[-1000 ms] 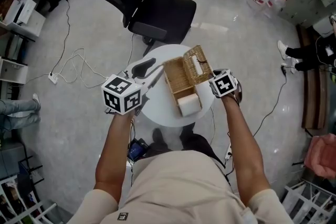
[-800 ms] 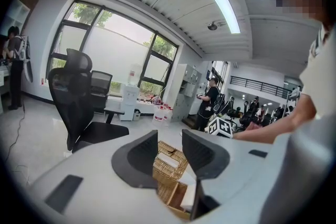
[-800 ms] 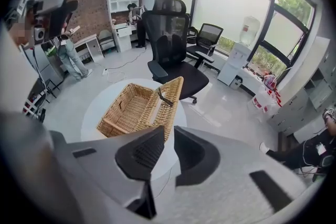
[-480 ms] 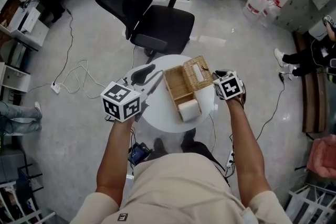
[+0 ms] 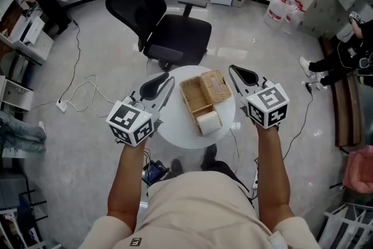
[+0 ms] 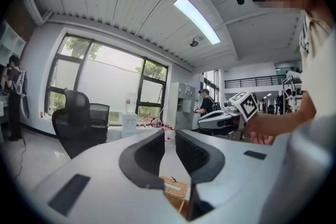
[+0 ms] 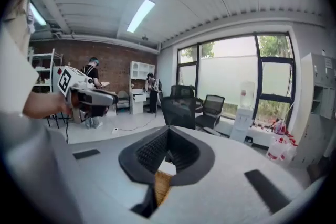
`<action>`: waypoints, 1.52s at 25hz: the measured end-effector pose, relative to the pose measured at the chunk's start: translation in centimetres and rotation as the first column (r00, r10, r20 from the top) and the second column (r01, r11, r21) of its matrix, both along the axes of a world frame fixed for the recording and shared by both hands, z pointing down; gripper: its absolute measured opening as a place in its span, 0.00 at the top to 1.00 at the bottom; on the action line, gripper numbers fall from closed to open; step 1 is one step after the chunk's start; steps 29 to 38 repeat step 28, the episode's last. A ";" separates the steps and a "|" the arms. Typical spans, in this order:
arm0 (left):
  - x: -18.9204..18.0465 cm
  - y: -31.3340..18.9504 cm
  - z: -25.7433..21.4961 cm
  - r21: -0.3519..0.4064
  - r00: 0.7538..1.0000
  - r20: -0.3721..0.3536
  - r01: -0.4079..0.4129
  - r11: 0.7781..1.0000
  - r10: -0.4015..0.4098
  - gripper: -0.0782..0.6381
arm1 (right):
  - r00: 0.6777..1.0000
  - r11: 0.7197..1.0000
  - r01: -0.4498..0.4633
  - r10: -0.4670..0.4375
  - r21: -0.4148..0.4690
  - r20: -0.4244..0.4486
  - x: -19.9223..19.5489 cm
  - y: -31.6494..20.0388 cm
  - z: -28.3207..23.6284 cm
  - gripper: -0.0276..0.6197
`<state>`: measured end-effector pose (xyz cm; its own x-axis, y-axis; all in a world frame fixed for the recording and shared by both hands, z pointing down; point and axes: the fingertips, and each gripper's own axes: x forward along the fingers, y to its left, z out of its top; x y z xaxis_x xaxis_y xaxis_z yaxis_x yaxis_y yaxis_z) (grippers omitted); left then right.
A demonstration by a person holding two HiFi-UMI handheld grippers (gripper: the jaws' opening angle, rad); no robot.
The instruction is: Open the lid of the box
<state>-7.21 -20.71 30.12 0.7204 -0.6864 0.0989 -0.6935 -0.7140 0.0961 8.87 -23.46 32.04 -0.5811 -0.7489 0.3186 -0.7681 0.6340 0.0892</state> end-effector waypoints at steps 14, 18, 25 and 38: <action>0.2 4.2 -3.6 0.082 0.999 0.025 -0.026 0.996 0.024 0.82 | 1.000 0.996 -0.020 0.020 0.082 -0.001 -0.1 6.1 -5.0 0.97; 0.4 4.7 -3.3 0.095 0.999 0.022 -0.048 0.994 0.046 0.82 | 0.999 0.996 -0.033 0.034 0.081 -0.009 0.3 6.8 -5.1 0.97; 0.3 5.0 -3.3 0.099 0.998 0.022 -0.064 0.993 0.062 0.82 | 0.998 0.996 -0.048 0.050 0.074 -0.023 0.2 7.3 -4.9 0.97; 0.4 5.0 -3.1 0.097 0.998 0.022 -0.068 0.993 0.066 0.82 | 0.998 0.996 -0.050 0.052 0.073 -0.027 0.3 7.3 -4.8 0.97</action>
